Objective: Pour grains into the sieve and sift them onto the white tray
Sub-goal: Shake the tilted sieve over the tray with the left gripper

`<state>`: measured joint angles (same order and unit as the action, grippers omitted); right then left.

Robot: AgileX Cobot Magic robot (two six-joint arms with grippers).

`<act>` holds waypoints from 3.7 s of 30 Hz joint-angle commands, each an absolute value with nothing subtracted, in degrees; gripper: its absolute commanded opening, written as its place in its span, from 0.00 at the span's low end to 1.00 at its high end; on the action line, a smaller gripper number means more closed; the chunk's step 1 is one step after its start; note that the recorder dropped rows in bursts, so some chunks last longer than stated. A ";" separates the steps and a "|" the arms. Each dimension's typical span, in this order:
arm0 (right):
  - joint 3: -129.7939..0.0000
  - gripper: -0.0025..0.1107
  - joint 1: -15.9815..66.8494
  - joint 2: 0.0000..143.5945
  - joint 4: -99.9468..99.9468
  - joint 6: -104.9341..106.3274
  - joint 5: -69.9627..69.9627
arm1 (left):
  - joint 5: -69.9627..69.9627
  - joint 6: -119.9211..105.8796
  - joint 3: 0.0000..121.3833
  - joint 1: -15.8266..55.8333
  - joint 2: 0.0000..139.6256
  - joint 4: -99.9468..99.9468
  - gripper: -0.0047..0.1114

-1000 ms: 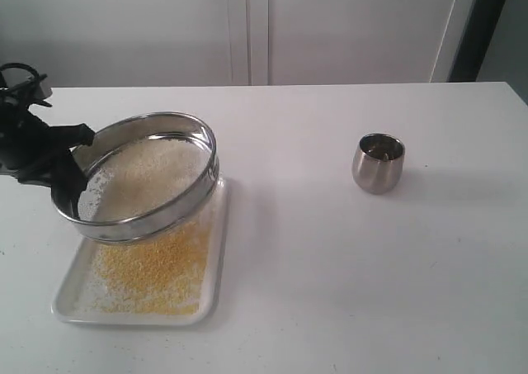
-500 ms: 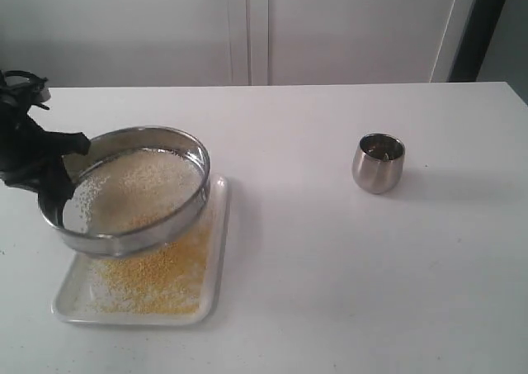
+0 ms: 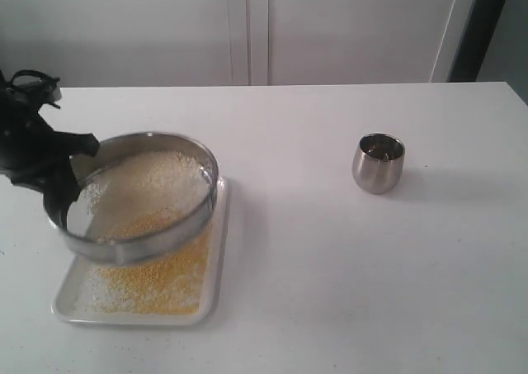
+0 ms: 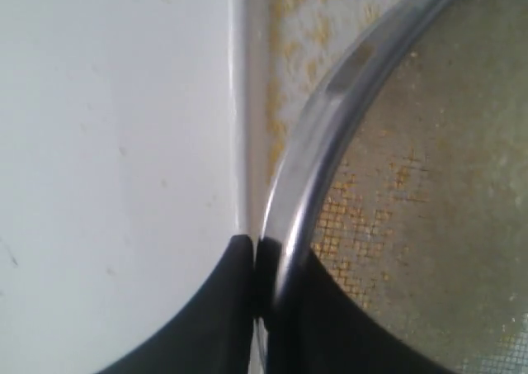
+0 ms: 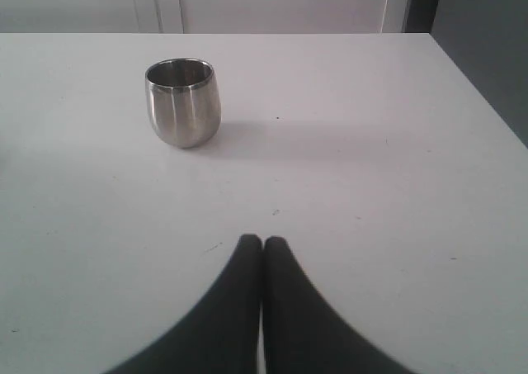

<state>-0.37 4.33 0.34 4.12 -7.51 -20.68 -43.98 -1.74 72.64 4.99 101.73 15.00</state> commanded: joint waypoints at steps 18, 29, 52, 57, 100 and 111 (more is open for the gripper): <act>0.00 0.02 3.91 0.00 4.36 -7.76 -20.00 | -26.84 -6.74 63.05 5.59 96.72 24.10 0.04; 0.00 0.02 3.91 0.00 4.36 -7.76 -20.00 | -35.04 -5.65 62.63 6.09 94.68 23.53 0.04; 0.00 0.02 3.91 0.00 4.36 -7.76 -20.00 | -51.51 -4.12 77.26 5.21 102.67 18.49 0.04; 0.00 0.02 3.91 0.00 4.36 -7.76 -20.00 | -39.23 -3.69 64.67 7.16 93.72 18.37 0.04; 0.00 0.02 3.91 0.00 4.36 -7.76 -20.00 | -40.33 -13.65 67.20 6.35 100.02 26.68 0.04; 0.00 0.02 3.91 0.00 4.36 -7.76 -20.00 | -31.25 -11.60 64.55 7.12 96.61 25.29 0.04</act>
